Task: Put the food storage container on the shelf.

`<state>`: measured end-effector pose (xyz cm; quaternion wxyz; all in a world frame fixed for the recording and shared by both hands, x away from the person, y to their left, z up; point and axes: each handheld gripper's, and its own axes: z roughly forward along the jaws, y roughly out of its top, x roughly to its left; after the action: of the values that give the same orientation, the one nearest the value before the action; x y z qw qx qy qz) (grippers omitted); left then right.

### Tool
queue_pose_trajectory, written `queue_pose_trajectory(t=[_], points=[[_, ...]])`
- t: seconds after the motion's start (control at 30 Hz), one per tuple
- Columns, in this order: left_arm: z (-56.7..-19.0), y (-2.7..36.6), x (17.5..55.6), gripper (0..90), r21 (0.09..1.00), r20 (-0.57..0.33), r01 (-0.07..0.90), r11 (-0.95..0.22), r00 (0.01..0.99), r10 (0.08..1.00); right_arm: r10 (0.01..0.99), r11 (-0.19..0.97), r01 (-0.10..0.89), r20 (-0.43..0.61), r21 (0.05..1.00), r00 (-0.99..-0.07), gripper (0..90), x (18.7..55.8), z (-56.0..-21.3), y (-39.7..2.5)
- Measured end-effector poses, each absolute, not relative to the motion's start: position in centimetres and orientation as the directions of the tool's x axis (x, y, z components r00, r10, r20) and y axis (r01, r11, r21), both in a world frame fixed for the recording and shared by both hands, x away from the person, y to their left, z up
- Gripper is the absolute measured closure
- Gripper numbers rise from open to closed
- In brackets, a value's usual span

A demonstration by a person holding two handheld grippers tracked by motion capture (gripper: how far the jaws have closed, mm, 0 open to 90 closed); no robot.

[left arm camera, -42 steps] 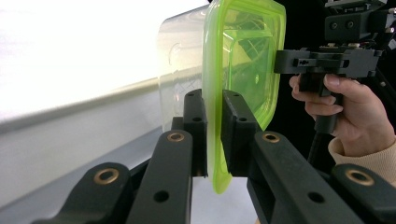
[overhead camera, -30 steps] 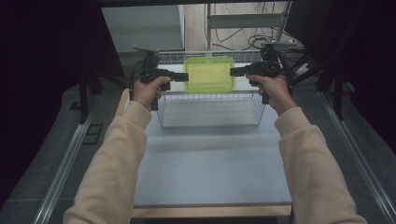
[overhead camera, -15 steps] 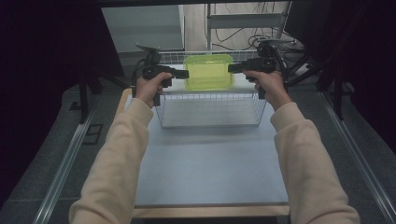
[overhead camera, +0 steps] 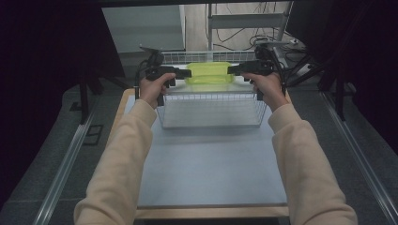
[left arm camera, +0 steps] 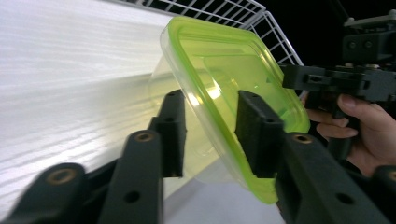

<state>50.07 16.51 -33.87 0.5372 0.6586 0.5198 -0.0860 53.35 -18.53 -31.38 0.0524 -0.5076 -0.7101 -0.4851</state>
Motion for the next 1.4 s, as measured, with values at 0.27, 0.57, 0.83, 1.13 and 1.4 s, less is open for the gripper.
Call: queue_pose_trajectory(t=[0.27,0.57,0.83,1.13,1.4], points=[[-33.3,16.9,49.1,34.1,0.665,-0.640,0.733,0.143,0.460,0.616,0.694,0.000,0.702,0.505,0.713,-0.513,40.3,52.4,-30.7,-18.9],[-32.7,16.9,45.3,25.4,0.740,-0.561,0.667,0.089,0.538,0.630,0.679,0.050,0.608,0.419,0.793,-0.603,33.3,49.5,-30.0,-19.6],[-32.8,16.9,41.1,24.2,0.793,-0.494,0.608,0.046,0.598,0.631,0.647,0.078,0.554,0.381,0.828,-0.661,31.8,46.0,-30.4,-20.6],[-34.6,16.6,37.4,23.9,0.819,-0.461,0.573,0.026,0.629,0.626,0.612,0.122,0.509,0.339,0.852,-0.715,31.1,42.1,-32.4,-21.1],[-38.0,16.9,33.9,23.8,0.827,-0.444,0.562,0.010,0.642,0.625,0.584,0.131,0.480,0.324,0.867,-0.745,28.9,39.0,-35.5,-21.9]])
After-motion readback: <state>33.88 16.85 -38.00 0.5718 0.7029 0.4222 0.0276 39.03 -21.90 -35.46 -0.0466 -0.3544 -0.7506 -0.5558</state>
